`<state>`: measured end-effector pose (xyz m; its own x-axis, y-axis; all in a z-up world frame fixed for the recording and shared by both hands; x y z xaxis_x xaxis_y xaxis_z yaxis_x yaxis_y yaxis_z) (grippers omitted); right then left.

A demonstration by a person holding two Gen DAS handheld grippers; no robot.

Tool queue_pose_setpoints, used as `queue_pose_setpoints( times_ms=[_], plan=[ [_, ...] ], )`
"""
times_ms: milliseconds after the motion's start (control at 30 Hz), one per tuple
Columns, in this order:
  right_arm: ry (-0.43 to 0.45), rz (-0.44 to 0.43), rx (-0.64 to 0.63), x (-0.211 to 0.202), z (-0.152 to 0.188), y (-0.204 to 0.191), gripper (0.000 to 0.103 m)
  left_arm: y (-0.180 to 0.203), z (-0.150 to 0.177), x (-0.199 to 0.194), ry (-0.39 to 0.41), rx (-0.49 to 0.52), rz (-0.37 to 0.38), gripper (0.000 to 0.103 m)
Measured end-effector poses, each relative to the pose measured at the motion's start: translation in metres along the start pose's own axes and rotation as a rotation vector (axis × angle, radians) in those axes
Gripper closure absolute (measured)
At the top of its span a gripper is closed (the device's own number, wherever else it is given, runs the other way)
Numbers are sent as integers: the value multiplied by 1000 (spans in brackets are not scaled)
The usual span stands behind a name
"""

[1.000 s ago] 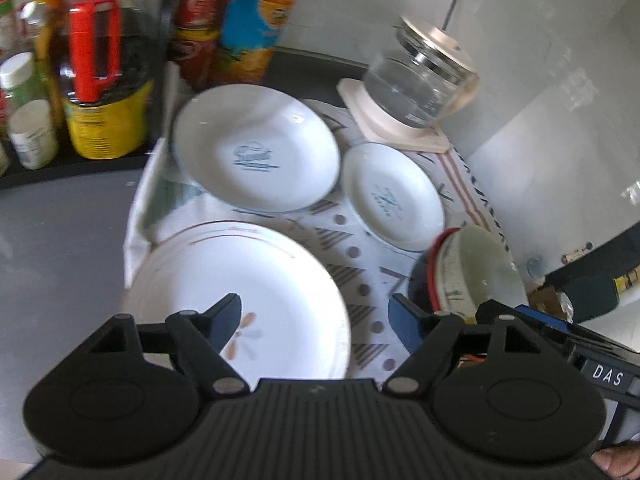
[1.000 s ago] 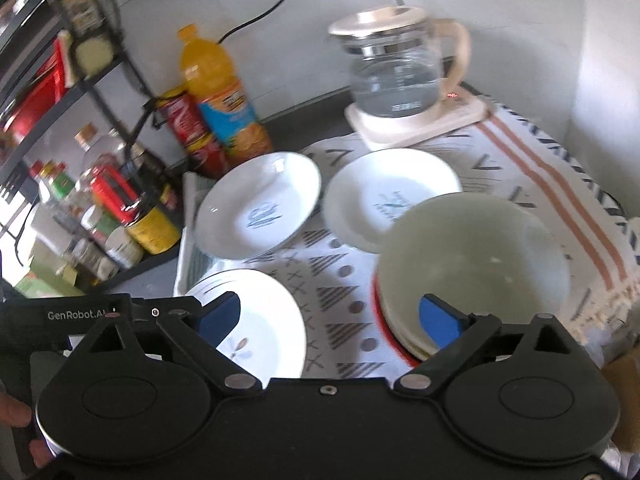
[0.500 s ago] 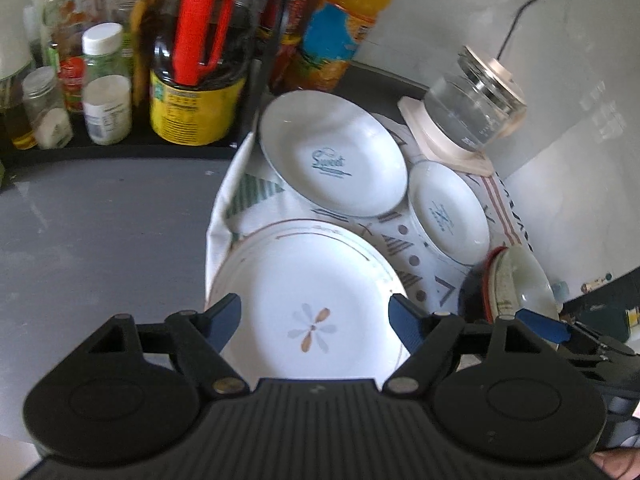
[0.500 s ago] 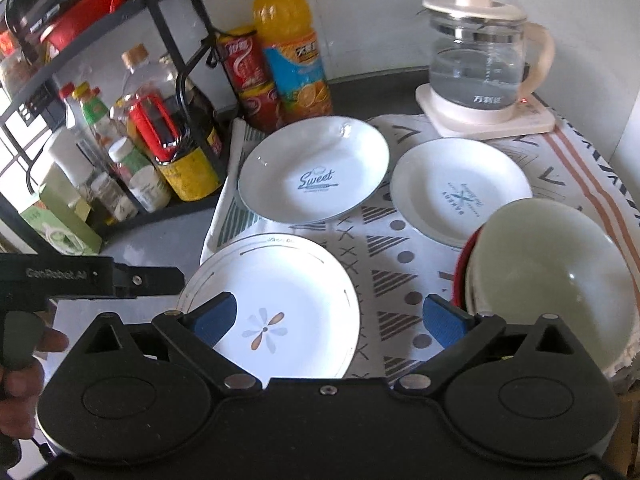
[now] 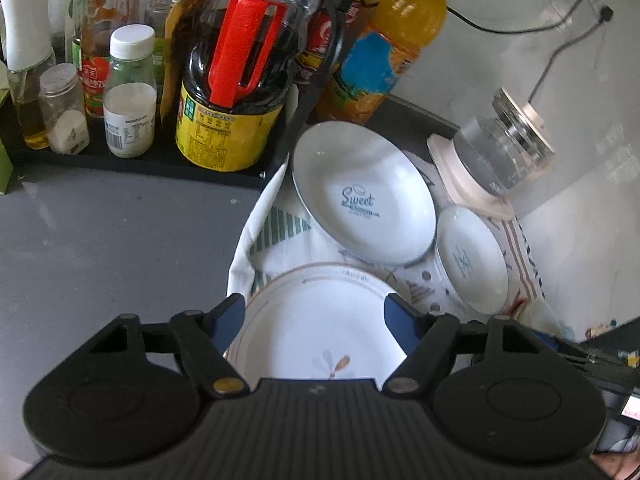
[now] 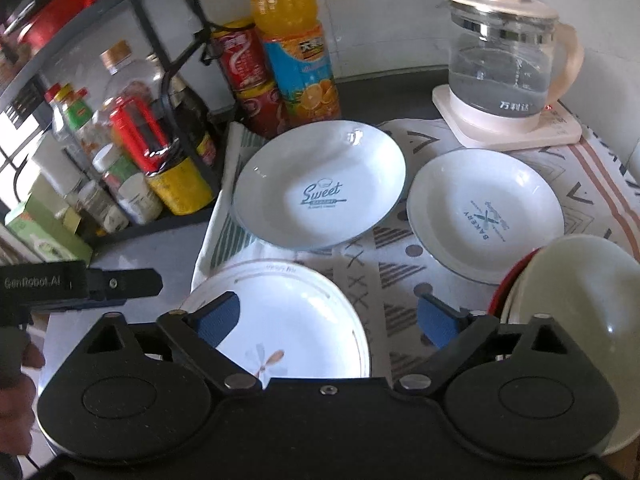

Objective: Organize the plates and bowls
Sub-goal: 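Withdraw both grippers and move toward the white 'Sweet' plate, then close both grippers on the rim of the white 'Sweet' plate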

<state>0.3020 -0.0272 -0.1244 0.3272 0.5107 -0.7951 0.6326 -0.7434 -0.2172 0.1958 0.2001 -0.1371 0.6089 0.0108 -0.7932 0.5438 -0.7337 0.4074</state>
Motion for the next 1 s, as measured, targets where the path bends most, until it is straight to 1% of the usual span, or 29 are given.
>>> queue_pose_setpoints(
  times_ms=[33, 100, 133, 200, 233, 333, 400, 567, 633, 767, 900, 1000],
  plan=[
    [-4, -5, 21, 4, -3, 3, 17, -1, -3, 3, 6, -10, 2, 31],
    [-9, -15, 50, 13, -7, 8, 21, -2, -9, 10, 13, -31, 6, 38],
    [-14, -17, 68, 18, -9, 10, 26, -2, -12, 14, 16, -42, 7, 40],
    [-17, -29, 102, 27, -14, 15, 31, -3, -18, 23, 24, -56, 11, 46],
    [-17, -32, 115, 31, -17, 17, 34, -3, -22, 27, 26, -64, 8, 48],
    [-33, -36, 160, 47, -23, 24, 40, -3, -32, 43, 28, -90, 16, 55],
    [-44, -40, 185, 56, -27, 27, 44, -3, -36, 54, 21, -103, 21, 62],
    [-57, -33, 218, 78, -35, 31, 48, -1, -44, 80, 14, -129, 27, 69],
    [-64, -35, 234, 87, -38, 33, 54, -1, -47, 88, 14, -140, 29, 71],
    [-80, -18, 264, 102, -41, 40, 58, -2, -50, 105, 8, -164, 24, 73],
    [-106, -11, 296, 117, -43, 47, 67, -7, -52, 120, 3, -188, 14, 78],
    [-115, -10, 308, 126, -43, 49, 69, -11, -53, 129, 3, -213, 7, 81]
  ],
)
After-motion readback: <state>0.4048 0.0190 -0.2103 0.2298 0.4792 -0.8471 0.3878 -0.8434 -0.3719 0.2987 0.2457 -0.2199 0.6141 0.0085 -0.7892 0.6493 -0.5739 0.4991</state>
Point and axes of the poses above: each gripper's, at about its wrist camera, not at the fingertips, and x roughly the way its jaws point, y to its right, z to its underside, the point moved 4 cm from there along x, roughly the way its jaws point
